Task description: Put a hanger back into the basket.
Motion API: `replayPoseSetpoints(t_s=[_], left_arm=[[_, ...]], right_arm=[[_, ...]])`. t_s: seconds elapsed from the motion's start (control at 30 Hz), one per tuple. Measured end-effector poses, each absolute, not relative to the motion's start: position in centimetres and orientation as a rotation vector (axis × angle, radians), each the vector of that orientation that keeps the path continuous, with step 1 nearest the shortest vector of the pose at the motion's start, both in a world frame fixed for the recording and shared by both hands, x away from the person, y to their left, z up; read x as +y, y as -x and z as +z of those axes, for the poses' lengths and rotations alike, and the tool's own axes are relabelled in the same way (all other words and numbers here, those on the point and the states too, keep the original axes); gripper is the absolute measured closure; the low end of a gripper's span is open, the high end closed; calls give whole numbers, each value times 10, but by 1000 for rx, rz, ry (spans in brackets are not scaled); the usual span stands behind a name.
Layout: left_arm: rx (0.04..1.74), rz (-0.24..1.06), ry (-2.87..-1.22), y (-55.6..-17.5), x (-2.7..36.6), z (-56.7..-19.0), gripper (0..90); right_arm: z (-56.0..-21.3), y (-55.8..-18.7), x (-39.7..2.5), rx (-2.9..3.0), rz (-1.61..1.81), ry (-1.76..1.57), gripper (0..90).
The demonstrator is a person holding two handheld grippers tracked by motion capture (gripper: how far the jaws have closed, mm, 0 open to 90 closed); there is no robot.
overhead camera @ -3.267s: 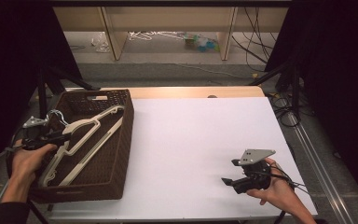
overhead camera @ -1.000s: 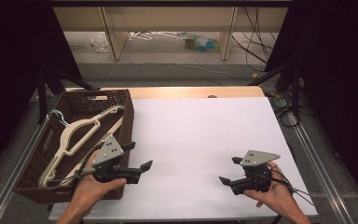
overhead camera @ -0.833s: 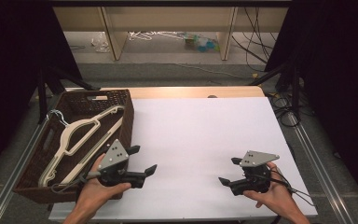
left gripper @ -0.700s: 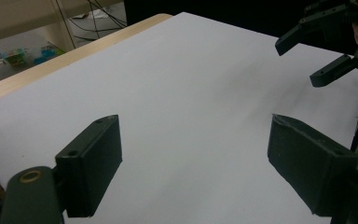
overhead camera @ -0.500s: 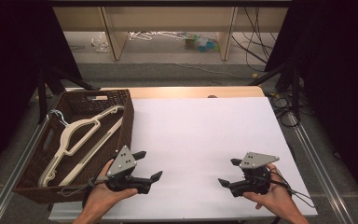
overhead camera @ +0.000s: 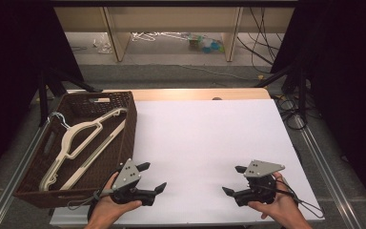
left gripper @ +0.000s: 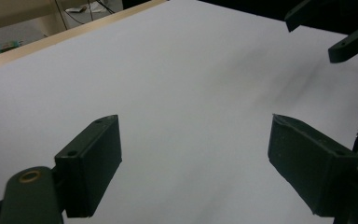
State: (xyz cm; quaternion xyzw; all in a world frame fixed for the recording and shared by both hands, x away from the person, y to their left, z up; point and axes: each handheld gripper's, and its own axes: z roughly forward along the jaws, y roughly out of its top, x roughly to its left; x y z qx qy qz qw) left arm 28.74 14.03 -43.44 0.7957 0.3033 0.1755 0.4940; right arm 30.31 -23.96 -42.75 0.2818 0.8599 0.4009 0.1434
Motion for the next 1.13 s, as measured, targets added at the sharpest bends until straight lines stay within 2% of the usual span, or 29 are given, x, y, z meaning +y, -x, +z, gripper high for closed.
replayPoseSetpoints(t_s=[0.4, 1.13], left_arm=[[733, 440, -1938, -279, 144, -440, 171], [725, 438, -1940, -280, 145, -440, 172]], right_arm=[[-433, -285, -234, 2493, 1151, -776, 192], [-434, -286, -236, 2461, 1170, -787, 191]])
